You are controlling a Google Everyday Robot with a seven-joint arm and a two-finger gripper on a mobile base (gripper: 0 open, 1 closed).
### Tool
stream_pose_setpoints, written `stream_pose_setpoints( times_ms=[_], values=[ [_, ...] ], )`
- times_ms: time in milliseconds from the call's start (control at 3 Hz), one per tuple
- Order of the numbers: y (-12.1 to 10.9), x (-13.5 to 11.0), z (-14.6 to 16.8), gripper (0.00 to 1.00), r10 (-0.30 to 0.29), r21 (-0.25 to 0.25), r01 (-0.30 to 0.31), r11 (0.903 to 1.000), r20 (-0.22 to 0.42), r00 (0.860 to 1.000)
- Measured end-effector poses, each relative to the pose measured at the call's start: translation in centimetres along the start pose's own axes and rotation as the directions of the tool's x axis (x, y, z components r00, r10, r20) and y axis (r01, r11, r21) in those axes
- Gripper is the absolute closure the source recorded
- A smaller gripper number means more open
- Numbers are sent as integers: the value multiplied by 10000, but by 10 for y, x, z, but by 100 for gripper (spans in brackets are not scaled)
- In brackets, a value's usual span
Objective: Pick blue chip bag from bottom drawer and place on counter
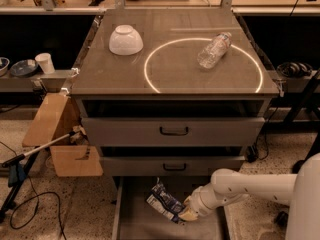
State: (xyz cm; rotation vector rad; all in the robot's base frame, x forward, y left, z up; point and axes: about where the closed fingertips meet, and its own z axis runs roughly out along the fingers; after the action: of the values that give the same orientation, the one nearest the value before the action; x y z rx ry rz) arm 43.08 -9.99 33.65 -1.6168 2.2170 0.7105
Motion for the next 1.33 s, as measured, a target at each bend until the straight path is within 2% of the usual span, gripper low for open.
stream_pose_setpoints(
  times_ms=[1000,1333],
  values=[
    [-5,-36,-60,100,-756,982,710,9926,440,9962],
    [-5,-37,-62,100,-783,973,733,9926,489,9957]
  ],
)
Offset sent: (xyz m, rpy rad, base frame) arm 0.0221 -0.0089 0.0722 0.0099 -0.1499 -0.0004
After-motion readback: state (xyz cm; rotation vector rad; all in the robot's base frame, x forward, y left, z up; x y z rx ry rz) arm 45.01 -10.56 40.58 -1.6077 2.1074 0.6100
